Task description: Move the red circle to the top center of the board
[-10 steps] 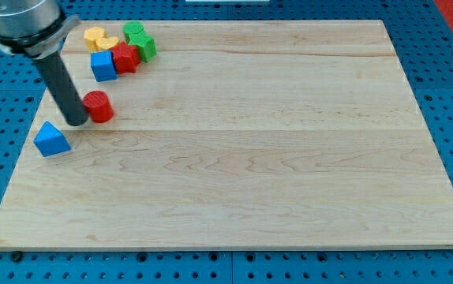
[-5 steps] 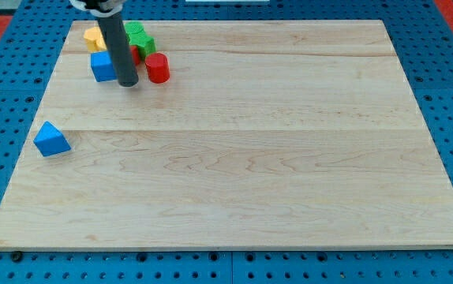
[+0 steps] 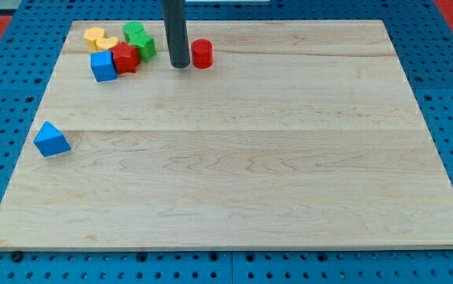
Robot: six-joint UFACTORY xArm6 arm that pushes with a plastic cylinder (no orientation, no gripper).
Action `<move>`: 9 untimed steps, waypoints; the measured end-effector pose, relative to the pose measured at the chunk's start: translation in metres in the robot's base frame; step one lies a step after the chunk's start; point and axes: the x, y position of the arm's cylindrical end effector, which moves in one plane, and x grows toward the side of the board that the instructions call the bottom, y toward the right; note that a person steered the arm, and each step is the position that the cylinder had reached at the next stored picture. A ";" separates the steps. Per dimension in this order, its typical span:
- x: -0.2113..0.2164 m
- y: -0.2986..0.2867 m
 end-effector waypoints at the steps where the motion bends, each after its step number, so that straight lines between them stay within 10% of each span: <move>1: -0.004 0.009; 9: -0.057 0.093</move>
